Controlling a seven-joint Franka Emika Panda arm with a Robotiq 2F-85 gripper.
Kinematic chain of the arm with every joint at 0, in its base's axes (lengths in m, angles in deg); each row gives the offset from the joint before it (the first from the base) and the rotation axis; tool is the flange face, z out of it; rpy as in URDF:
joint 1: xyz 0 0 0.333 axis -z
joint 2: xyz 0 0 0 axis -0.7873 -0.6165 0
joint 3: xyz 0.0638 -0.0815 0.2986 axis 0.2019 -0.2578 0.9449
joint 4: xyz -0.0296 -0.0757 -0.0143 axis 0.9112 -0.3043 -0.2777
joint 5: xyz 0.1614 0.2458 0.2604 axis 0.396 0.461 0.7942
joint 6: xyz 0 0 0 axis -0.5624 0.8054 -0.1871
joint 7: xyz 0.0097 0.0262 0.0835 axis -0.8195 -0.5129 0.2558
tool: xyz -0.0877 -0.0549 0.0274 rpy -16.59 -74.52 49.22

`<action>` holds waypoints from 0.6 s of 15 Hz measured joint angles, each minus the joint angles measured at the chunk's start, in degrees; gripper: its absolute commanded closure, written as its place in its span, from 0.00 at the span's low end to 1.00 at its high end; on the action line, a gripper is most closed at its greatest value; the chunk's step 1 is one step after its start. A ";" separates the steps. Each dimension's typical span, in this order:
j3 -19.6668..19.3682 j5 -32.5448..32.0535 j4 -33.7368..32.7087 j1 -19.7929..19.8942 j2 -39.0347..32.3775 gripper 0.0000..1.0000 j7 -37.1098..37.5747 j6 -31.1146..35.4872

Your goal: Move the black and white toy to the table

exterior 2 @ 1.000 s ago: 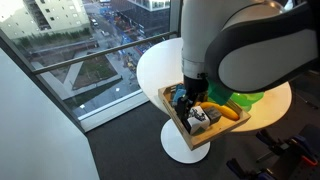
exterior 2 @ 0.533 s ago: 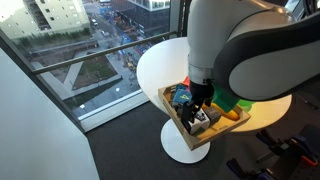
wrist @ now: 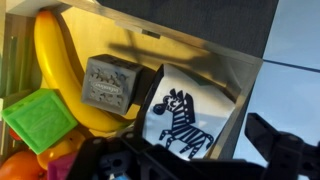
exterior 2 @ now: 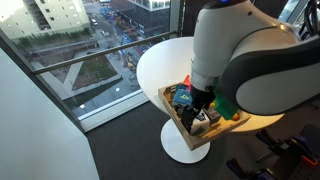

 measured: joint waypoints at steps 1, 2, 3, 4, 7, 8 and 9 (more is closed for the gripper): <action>0.00 0.01 0.65 0.00 0.00 0.00 0.10 1.54; 0.00 0.01 1.25 0.00 0.00 0.00 0.31 2.99; 0.00 0.03 1.84 0.00 0.00 0.00 0.60 4.40; 0.00 0.15 2.42 0.00 -0.02 0.00 0.92 5.80; -0.03 0.41 3.86 0.00 -0.02 0.00 1.70 9.46; -0.06 0.41 4.21 0.00 -0.02 0.00 2.06 10.37; -0.14 0.41 4.54 0.00 -0.02 0.00 2.28 11.13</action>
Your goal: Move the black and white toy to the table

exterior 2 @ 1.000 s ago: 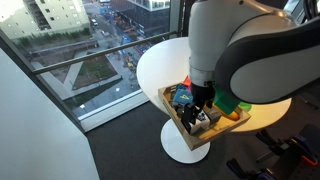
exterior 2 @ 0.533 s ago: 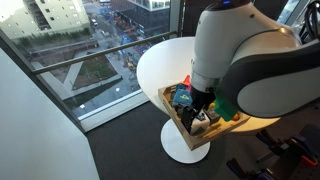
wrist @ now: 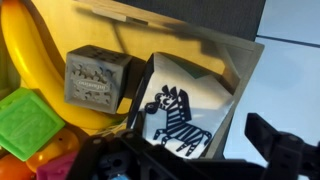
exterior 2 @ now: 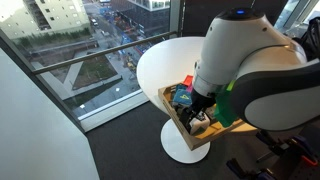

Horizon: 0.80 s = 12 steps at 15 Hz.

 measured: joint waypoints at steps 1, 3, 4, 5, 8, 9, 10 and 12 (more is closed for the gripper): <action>-0.12 0.00 0.29 0.00 0.00 0.00 0.20 0.43; -0.36 0.00 0.64 0.00 -0.01 0.00 0.81 0.70; -0.48 0.00 0.74 0.00 -0.01 0.00 1.09 0.71; -0.57 0.00 0.84 0.00 -0.01 0.00 1.32 0.71; -0.66 0.00 1.22 0.00 -0.01 0.00 2.19 0.71; -0.67 0.00 1.34 0.00 -0.02 0.00 2.31 0.70; -0.68 0.00 1.42 0.00 -0.02 0.00 2.49 0.70; -0.68 0.00 1.53 0.00 -0.05 0.00 2.77 0.71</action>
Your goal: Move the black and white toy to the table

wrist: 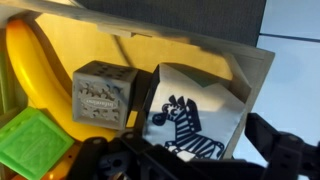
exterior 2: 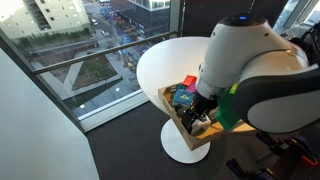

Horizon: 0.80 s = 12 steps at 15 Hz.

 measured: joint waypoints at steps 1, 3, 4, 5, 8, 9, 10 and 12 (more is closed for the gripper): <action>0.00 0.00 0.02 0.00 -0.04 0.00 0.08 0.00; 0.00 0.00 0.03 0.00 -0.14 0.00 0.15 0.00; 0.00 0.00 0.03 0.00 -0.19 0.16 0.15 0.00; 0.00 0.00 0.03 0.00 -0.23 0.27 0.15 0.00; -0.12 0.00 0.02 0.00 -0.21 0.50 0.16 0.01; -0.16 -0.01 -0.01 0.00 -0.12 0.57 0.16 0.01; -0.21 -0.01 -0.02 0.00 -0.01 0.65 0.16 0.01; -0.30 -0.01 -0.03 0.00 0.20 0.77 0.16 0.00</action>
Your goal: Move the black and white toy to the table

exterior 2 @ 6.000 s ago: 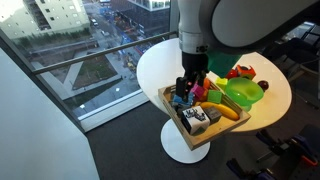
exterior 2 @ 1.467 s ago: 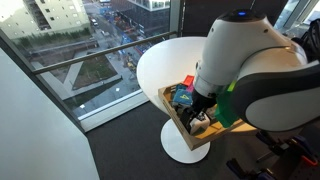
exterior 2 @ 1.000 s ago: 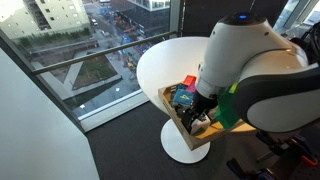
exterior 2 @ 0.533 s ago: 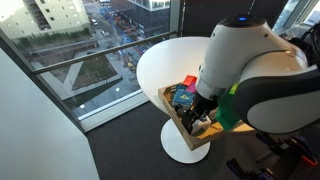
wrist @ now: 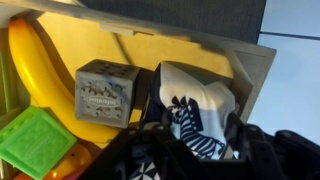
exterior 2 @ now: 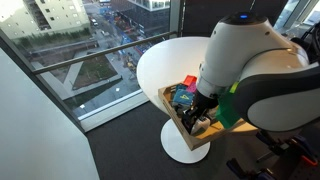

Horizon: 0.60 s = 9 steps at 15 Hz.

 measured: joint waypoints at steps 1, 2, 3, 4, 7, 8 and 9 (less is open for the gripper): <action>-0.07 0.00 0.00 0.01 0.11 0.83 0.00 -0.03; -0.14 0.00 0.00 0.04 0.25 0.91 -0.01 -0.08; -0.20 0.00 0.01 0.12 0.49 0.94 -0.05 -0.20; -0.21 0.00 0.01 0.28 0.83 0.95 -0.09 -0.37; -0.21 0.63 0.01 0.84 2.73 0.95 -1.03 -2.04; -0.21 1.05 0.01 1.00 3.60 0.95 -1.65 -3.00; -0.21 1.54 0.01 1.14 4.52 0.93 -2.30 -4.07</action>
